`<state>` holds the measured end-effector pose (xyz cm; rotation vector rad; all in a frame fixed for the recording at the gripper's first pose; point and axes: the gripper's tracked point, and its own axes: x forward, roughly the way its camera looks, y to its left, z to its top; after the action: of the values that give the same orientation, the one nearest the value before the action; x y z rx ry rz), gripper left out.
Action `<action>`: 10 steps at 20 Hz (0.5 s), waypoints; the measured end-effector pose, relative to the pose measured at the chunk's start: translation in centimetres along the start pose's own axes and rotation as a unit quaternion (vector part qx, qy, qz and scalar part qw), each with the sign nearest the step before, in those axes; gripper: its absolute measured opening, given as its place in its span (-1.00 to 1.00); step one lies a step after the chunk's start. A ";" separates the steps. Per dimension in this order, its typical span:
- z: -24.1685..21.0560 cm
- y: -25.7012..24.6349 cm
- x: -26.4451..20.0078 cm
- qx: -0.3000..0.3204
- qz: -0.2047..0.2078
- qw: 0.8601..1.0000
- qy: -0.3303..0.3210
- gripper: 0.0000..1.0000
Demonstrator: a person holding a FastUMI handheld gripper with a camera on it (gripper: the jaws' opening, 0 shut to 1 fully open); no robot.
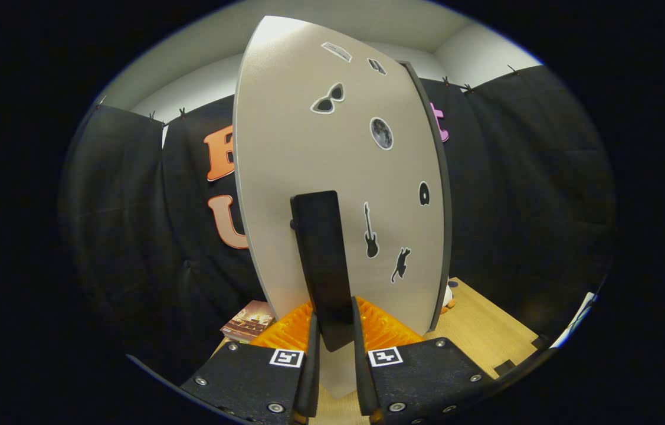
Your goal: Open the shoe cabinet door, grab the shoes and put them into the shoe cabinet, then close the shoe cabinet door.
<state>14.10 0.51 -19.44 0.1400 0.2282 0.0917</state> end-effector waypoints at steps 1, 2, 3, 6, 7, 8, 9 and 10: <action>0.1 -0.6 -0.3 -0.003 -0.006 1.000 -0.004 -0.48; 0.0 -1.1 -0.7 -0.006 -0.014 1.000 -0.006 -0.49; 0.1 -1.9 -1.0 -0.009 -0.024 1.000 -0.007 -0.53; 0.3 -4.1 -2.1 -0.012 -0.063 0.998 -0.006 -0.58; 0.3 -5.0 -2.3 -0.013 -0.079 0.997 -0.008 -0.64; 0.5 -6.0 -2.5 -0.015 -0.096 0.995 -0.009 -0.66; 0.5 -7.2 -3.0 -0.017 -0.113 0.993 -0.011 -0.72; 0.6 -8.2 -3.4 -0.020 -0.128 0.991 -0.014 -0.74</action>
<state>11.56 -8.02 -19.31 0.0710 0.2155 -0.1616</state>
